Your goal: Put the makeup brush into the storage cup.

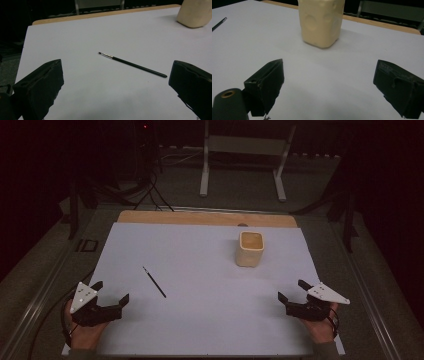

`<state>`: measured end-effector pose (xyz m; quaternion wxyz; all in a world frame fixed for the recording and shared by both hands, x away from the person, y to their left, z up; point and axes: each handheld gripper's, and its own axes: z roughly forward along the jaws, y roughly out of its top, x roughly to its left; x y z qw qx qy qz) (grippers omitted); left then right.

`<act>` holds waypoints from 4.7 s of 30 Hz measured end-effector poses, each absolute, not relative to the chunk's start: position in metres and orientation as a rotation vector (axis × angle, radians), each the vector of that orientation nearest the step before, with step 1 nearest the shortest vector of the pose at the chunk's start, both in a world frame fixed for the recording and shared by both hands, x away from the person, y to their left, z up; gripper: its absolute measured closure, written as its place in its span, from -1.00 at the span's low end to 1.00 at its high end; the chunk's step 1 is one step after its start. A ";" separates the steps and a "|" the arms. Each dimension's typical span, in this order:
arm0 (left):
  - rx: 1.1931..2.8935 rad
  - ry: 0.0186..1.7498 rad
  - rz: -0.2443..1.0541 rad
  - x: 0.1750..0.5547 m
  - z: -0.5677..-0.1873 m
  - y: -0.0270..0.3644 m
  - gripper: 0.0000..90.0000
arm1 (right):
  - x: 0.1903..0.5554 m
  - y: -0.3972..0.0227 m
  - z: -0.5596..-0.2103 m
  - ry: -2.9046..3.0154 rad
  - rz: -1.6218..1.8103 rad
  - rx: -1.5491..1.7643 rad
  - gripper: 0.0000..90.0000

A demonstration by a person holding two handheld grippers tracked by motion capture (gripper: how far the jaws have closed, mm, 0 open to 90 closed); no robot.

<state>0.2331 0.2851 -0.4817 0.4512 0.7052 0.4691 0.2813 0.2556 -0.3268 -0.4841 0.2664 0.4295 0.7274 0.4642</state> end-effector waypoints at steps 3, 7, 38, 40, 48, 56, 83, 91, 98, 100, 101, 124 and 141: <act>1.749 1.161 0.686 0.233 -0.481 0.285 -0.98 | 0.255 -0.327 -0.484 1.965 1.252 1.161 -0.78; 1.753 1.165 0.690 0.234 -0.481 0.284 -0.98 | 0.255 -0.326 -0.483 1.962 1.245 1.160 -0.78; 1.793 1.174 0.727 0.250 -0.453 0.257 -0.98 | 0.255 -0.329 -0.483 1.925 1.238 1.190 -0.78; 1.794 1.170 0.731 0.253 -0.450 0.255 -0.98 | 0.255 -0.329 -0.483 1.925 1.237 1.188 -0.78; 1.801 1.164 0.747 0.264 -0.442 0.248 -0.98 | 0.255 -0.328 -0.484 1.930 1.236 1.191 -0.78; 1.815 1.157 0.749 0.277 -0.440 0.236 -0.98 | 0.255 -0.328 -0.483 1.930 1.238 1.192 -0.78; 1.840 1.202 0.761 0.320 -0.436 0.204 -0.98 | 0.256 -0.329 -0.484 1.934 1.241 1.187 -0.78; 1.844 1.223 0.778 0.330 -0.429 0.196 -0.98 | 0.256 -0.329 -0.484 1.935 1.242 1.187 -0.78; 1.824 1.228 0.790 0.336 -0.421 0.195 -0.98 | 0.256 -0.329 -0.484 1.938 1.243 1.186 -0.78; 1.817 1.234 0.796 0.339 -0.419 0.196 -0.98 | 0.256 -0.329 -0.484 1.939 1.243 1.185 -0.78; 1.816 1.240 0.795 0.340 -0.418 0.196 -0.98 | 0.256 -0.329 -0.484 1.939 1.242 1.184 -0.78; 1.992 1.412 0.668 0.358 -0.414 0.203 -0.98 | 0.256 -0.328 -0.484 1.945 1.241 1.186 -0.78; 2.168 1.544 0.560 0.368 -0.414 0.200 -0.97 | 0.256 -0.328 -0.484 1.946 1.244 1.185 -0.78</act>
